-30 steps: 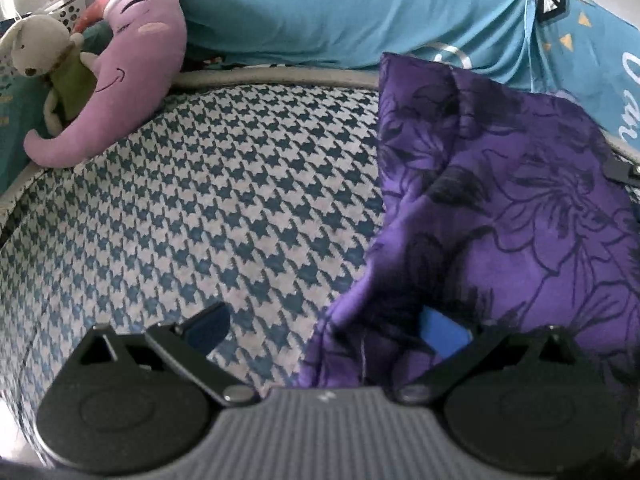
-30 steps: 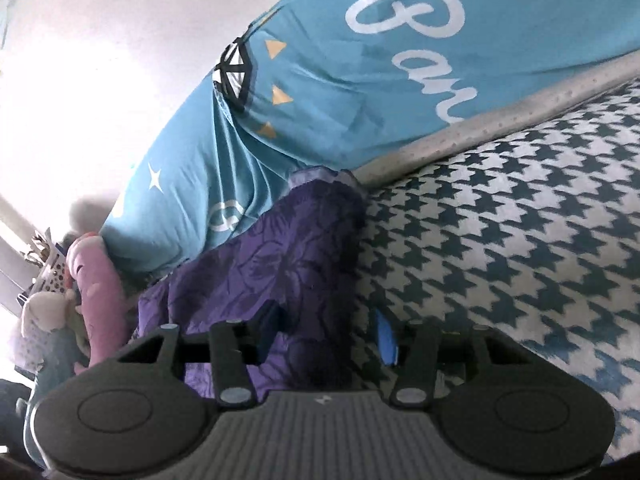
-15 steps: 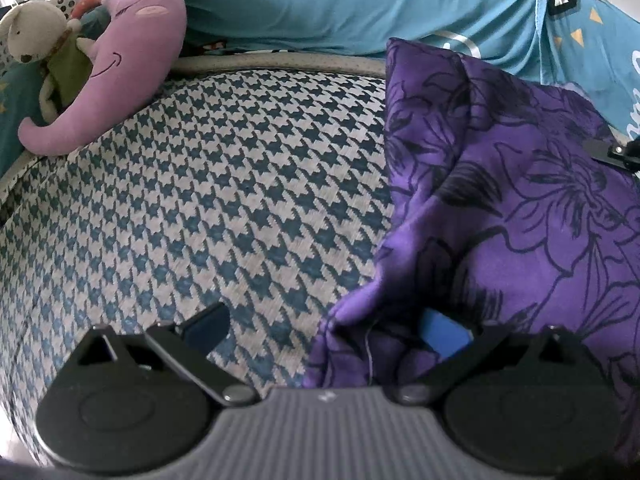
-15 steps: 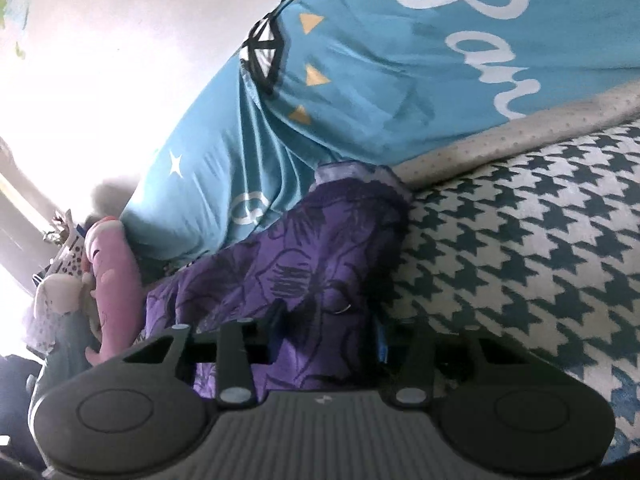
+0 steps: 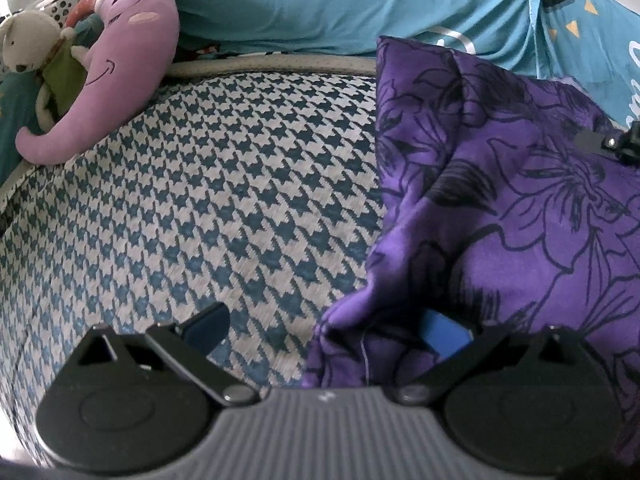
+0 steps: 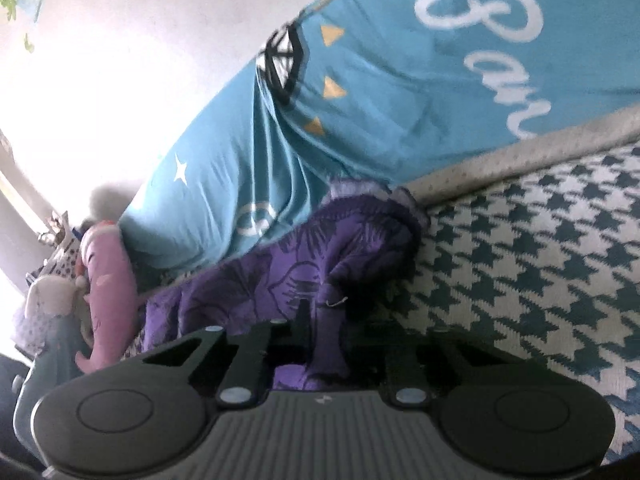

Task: Fold clothes
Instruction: 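Grasp the blouse strip end with the right tool and fold it over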

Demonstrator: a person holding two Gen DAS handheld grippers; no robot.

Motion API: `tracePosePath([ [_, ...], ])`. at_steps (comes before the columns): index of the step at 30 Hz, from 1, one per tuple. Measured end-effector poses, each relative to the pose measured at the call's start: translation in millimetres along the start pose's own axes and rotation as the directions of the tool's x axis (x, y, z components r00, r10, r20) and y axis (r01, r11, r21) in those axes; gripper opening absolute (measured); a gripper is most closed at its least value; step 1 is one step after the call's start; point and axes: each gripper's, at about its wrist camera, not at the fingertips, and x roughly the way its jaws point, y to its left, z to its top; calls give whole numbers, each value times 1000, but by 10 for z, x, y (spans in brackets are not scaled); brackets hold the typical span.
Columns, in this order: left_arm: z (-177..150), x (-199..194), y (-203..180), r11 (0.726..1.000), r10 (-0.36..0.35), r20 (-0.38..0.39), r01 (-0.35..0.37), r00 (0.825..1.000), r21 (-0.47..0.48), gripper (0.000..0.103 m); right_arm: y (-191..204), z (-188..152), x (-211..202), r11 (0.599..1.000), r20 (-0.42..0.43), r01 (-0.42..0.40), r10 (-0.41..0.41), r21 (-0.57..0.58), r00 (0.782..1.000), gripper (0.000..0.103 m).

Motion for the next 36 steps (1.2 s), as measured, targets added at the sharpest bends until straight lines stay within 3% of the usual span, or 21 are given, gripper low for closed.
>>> tracePosePath([
  [5,8,-56,-98,999,15,31,-17,999,47,103,154,24,-164,997,65,62,-59,-44,996,14],
  [12,49,-196,-269,996,-64,71,59,995,70,103,85,47,-472,985,138,175,-172,-11,975,13],
  [27,-6,-413,-554,972,-197,103,181,975,149,103,-408,159,-1550,925,220,361,-378,114,899,5],
  [31,-50,-430,-621,972,-206,84,194,975,131,103,-640,128,-1706,939,192,289,-323,187,927,6],
  [36,-88,-468,-710,970,-213,79,201,974,136,103,-745,131,-1840,950,181,253,-286,182,941,14],
])
